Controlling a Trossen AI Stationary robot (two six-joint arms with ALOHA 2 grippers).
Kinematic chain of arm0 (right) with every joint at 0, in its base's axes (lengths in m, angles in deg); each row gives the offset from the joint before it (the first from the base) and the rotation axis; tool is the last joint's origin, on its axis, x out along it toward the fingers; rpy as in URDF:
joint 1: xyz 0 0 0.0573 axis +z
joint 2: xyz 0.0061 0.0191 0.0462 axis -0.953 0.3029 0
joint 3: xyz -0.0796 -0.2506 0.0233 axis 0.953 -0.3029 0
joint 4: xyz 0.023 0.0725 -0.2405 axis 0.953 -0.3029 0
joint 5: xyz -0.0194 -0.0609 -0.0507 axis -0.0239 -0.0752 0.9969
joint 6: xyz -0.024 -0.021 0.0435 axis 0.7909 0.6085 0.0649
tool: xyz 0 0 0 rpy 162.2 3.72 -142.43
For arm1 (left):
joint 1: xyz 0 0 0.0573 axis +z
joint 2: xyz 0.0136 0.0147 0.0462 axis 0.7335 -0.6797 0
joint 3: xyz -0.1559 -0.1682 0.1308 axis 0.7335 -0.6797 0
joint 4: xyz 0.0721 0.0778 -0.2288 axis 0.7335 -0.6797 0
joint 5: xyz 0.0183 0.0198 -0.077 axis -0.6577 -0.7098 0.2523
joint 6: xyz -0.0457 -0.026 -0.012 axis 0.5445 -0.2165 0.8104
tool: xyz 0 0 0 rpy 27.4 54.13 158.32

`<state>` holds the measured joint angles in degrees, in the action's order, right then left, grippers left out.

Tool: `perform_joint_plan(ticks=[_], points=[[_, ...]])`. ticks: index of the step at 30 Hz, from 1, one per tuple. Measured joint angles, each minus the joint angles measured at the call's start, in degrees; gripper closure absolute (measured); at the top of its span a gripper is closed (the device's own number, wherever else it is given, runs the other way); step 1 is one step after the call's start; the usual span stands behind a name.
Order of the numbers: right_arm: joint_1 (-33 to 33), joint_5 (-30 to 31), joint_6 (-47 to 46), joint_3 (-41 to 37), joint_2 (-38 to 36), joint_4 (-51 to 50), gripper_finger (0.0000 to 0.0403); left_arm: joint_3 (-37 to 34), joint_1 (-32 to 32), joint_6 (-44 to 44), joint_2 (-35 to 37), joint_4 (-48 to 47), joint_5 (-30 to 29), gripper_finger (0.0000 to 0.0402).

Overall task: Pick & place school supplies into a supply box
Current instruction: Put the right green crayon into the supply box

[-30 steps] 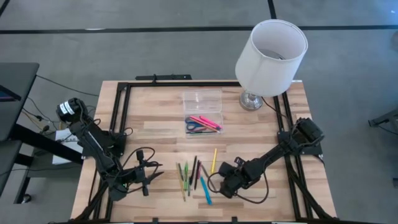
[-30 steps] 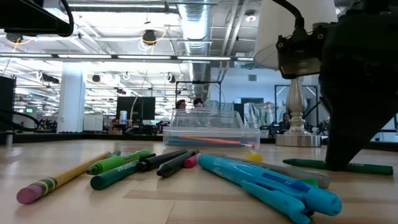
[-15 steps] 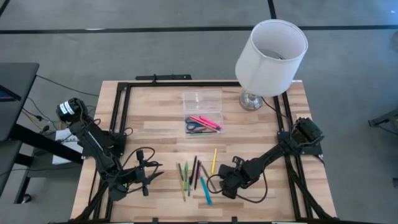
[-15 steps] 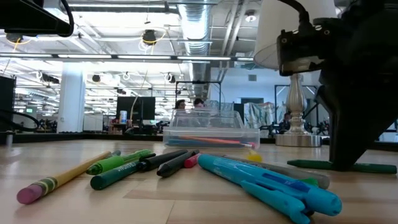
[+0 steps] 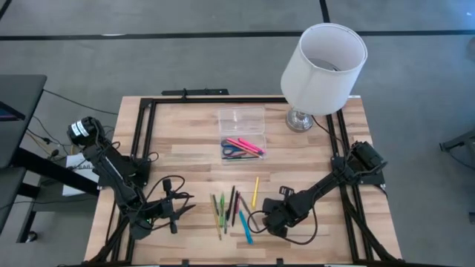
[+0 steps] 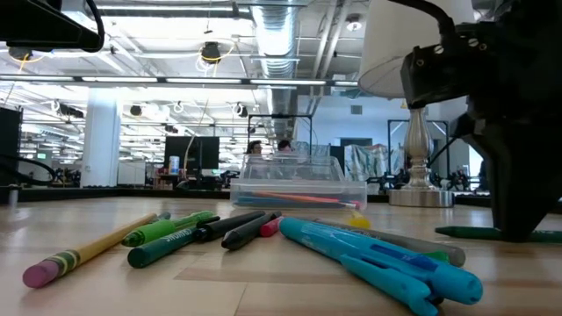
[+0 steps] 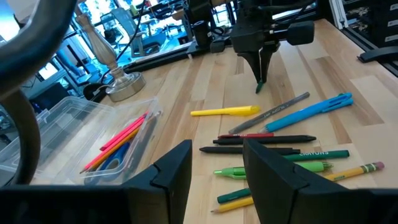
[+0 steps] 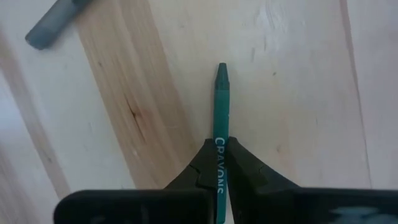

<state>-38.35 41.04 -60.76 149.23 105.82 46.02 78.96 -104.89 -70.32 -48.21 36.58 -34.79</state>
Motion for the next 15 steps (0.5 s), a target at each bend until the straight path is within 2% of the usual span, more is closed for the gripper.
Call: perform_joint_plan(ticks=[15], points=[[-0.44, -1.03, 4.76, 0.04, 0.0, 0.02, 0.0402, -0.02, 0.0, 0.46, 0.0, -1.02, 0.08, 0.0262]])
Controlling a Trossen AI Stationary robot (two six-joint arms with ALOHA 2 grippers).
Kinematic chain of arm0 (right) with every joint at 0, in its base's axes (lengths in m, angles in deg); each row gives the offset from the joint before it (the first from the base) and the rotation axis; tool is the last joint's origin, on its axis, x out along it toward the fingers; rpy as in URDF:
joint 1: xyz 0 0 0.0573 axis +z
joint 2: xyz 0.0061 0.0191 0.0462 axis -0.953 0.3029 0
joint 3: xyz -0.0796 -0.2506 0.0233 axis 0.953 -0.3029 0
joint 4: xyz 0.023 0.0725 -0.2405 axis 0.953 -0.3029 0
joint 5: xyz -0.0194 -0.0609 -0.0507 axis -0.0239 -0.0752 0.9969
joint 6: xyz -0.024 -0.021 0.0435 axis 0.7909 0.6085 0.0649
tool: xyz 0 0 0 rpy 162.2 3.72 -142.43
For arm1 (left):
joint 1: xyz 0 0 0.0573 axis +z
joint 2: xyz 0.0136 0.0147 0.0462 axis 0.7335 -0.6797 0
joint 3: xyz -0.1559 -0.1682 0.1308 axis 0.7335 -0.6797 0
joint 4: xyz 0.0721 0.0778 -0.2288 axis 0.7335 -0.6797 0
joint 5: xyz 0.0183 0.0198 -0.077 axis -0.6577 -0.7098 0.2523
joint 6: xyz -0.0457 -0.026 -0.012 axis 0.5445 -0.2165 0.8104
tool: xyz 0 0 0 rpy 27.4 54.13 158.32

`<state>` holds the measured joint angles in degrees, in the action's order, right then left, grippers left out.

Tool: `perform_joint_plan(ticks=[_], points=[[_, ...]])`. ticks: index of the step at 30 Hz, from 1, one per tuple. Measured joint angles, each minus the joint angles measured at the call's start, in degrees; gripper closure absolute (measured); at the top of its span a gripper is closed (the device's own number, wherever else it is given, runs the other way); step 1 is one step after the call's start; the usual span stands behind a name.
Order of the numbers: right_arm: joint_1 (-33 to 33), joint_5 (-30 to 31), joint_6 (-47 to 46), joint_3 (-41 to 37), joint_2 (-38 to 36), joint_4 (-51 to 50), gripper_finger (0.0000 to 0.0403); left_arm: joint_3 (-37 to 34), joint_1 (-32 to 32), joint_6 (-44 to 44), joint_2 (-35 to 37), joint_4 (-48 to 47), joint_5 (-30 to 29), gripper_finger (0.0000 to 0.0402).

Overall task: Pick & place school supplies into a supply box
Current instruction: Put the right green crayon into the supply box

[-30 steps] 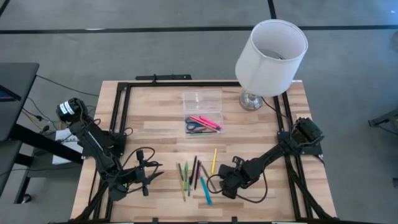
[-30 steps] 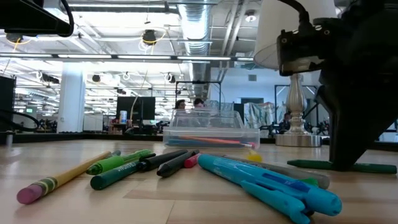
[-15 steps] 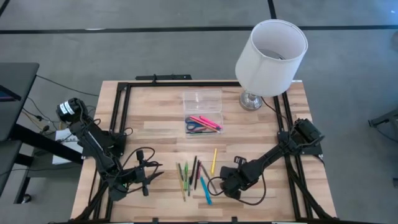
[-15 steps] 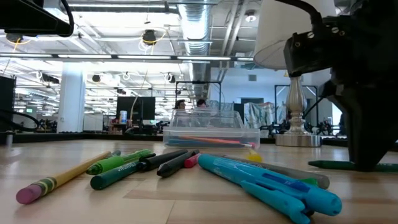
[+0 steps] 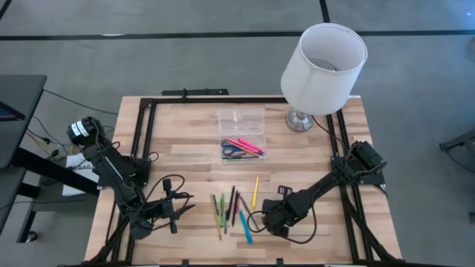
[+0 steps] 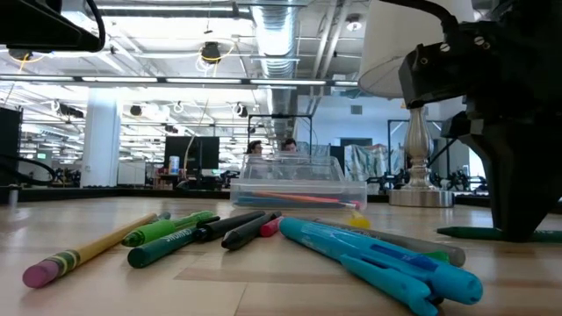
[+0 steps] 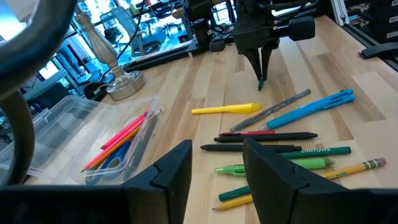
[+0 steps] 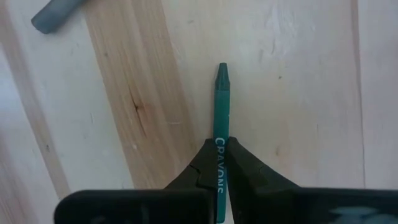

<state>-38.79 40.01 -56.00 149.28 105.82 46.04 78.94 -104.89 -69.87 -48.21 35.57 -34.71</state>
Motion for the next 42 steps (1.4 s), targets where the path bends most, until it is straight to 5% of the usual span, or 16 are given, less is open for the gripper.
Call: perform_joint_plan(ticks=[42], points=[[0.05, -1.37, 0.93, 1.34, -0.19, -2.83, 0.0402, 0.0, 0.0, 0.55, 0.0, -0.07, -0.04, 0.0262]])
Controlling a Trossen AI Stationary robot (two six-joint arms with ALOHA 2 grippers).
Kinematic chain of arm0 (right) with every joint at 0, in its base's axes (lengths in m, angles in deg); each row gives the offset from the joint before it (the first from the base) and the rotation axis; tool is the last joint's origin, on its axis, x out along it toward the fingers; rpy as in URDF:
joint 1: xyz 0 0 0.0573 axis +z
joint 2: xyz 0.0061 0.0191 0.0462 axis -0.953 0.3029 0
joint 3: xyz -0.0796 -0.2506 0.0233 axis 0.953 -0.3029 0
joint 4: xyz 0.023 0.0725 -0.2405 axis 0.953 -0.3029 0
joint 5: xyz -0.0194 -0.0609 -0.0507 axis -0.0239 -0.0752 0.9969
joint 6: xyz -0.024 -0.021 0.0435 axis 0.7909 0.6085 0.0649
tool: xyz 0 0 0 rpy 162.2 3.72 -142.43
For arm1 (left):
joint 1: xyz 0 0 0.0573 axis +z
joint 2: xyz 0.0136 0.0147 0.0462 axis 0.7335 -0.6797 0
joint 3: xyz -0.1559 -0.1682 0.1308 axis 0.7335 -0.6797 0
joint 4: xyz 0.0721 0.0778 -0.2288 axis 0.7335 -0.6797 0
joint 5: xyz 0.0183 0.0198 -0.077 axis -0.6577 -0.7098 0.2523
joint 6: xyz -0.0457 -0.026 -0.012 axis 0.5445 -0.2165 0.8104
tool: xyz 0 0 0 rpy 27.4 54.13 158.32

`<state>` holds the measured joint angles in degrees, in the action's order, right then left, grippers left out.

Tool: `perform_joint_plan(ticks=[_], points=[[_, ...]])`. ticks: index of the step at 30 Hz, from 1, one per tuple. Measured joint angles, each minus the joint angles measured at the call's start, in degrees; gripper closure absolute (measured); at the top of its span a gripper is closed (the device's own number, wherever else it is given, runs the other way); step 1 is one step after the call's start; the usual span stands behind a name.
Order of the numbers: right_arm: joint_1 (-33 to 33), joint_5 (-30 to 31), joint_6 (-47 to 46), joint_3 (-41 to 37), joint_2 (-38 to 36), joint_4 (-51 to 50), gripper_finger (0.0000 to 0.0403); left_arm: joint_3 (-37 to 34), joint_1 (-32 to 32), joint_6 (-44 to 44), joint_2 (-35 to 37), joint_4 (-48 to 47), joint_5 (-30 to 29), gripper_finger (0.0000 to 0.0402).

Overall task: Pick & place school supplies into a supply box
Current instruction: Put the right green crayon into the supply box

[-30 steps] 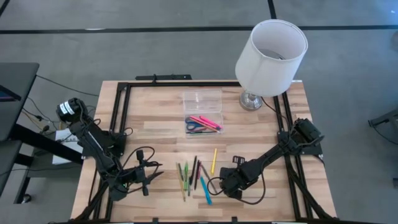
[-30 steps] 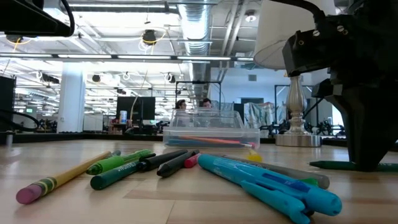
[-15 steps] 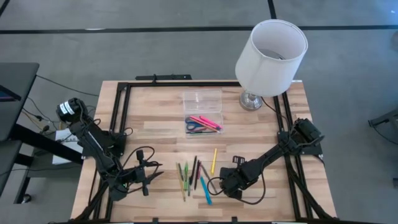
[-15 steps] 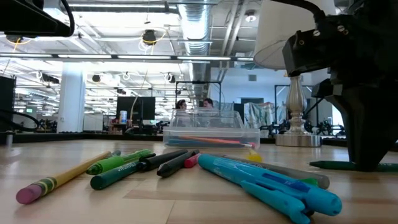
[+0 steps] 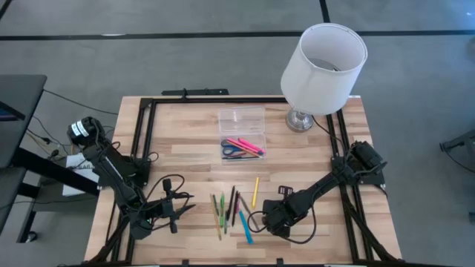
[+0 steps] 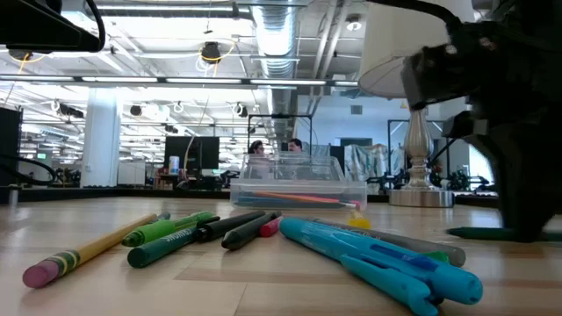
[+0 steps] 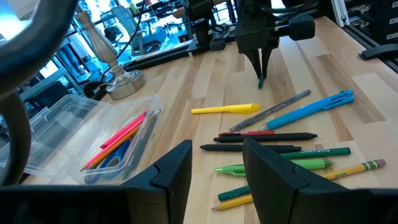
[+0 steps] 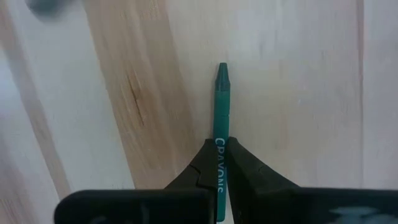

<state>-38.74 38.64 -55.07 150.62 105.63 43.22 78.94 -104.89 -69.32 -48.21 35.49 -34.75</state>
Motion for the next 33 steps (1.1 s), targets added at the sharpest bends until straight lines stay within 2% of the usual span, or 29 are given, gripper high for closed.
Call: perform_joint_plan(ticks=[5, 11, 13, 16, 23, 33], points=[[0.11, -0.14, 0.23, 3.54, 0.17, -5.9, 0.0402, 0.0, 0.0, 0.02, 0.0, 0.0, 0.0, 0.0262], [-0.32, 3.17, 3.79, 8.02, 0.06, -11.68, 0.0402, 0.0, 0.0, -0.8, 0.0, 0.0, -0.31, 0.0262], [-0.67, 5.96, 5.89, 9.61, 0.08, -13.61, 0.0402, 0.0, 0.09, -1.79, 0.0, 0.0, -1.21, 0.0262], [-2.68, 13.63, 9.19, 11.19, -0.03, -15.24, 0.0402, 0.0, 0.53, -3.6, 0.0, 0.0, -2.93, 0.0262], [-14.48, 24.61, 17.44, 11.95, -0.05, -11.91, 0.0402, 0.0, 3.44, -9.81, 0.0, 0.0, -3.34, 0.0262], [-32.42, 24.05, 35.1, 11.95, -0.05, 0.15, 0.0402, 0.0, 7.78, -15.77, 0.0, 0.0, -3.3, 0.0262]])
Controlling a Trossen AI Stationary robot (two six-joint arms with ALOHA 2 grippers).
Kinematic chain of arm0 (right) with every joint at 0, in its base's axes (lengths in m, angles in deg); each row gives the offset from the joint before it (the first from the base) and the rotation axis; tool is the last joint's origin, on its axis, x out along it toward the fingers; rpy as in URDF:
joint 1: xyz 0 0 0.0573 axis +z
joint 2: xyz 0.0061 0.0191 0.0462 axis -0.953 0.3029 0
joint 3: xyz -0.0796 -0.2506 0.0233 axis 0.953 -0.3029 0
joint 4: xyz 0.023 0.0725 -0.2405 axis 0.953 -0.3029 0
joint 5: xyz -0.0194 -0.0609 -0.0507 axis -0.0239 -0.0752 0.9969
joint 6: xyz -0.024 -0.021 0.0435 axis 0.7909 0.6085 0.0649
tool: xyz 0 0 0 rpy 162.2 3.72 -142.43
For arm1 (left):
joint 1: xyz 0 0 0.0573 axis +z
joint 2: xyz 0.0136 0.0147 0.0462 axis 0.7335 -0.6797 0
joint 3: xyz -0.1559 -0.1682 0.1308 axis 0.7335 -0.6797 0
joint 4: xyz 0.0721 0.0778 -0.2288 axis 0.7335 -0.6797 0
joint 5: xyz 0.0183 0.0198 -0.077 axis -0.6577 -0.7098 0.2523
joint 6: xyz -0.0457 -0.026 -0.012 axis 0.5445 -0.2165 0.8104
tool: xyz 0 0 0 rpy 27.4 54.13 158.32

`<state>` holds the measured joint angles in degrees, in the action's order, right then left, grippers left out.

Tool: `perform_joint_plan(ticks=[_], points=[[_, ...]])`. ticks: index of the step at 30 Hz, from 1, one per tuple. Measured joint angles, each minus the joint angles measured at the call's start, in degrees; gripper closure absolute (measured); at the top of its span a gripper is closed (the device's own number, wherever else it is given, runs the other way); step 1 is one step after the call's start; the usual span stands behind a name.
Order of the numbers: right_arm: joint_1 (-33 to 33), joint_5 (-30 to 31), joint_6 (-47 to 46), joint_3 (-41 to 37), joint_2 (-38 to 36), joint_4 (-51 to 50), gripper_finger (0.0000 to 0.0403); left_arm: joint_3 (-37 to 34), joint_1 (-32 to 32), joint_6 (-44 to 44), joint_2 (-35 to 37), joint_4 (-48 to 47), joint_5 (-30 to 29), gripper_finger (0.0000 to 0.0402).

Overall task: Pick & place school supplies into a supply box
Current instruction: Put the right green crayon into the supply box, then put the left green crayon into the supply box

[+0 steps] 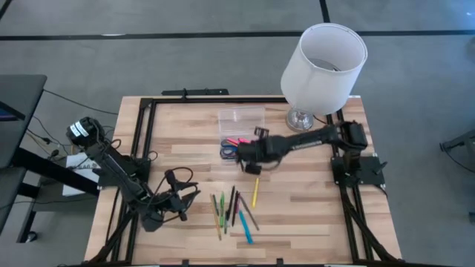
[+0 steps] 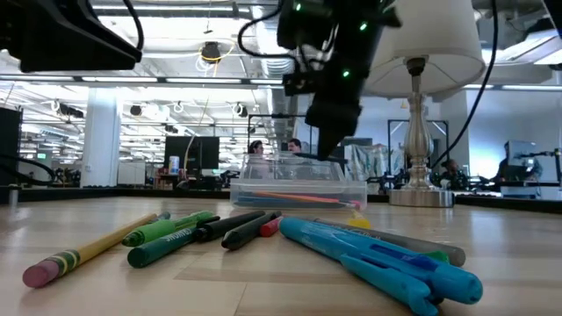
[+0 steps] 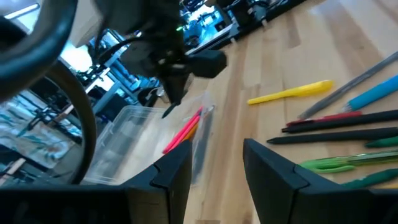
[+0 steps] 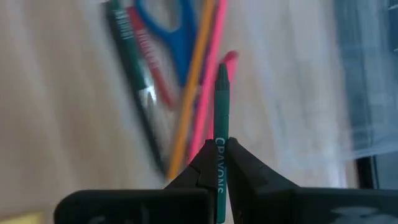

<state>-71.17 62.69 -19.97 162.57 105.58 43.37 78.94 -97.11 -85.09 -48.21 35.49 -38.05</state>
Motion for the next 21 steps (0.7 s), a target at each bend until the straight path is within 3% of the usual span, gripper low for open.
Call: perform_joint_plan(ticks=[8, 21], points=[[-8.31, -8.32, 3.28, 0.02, 0.06, 3.57, 0.0385, 0.0, 2.46, -0.43, 0.02, -2.42, 1.15, 0.0262], [-9.68, -8.41, 0.73, -0.16, 0.33, 3.48, 0.0289, 0.0, 3.06, 2.35, 0.02, -2.77, 4.03, 0.0262]])
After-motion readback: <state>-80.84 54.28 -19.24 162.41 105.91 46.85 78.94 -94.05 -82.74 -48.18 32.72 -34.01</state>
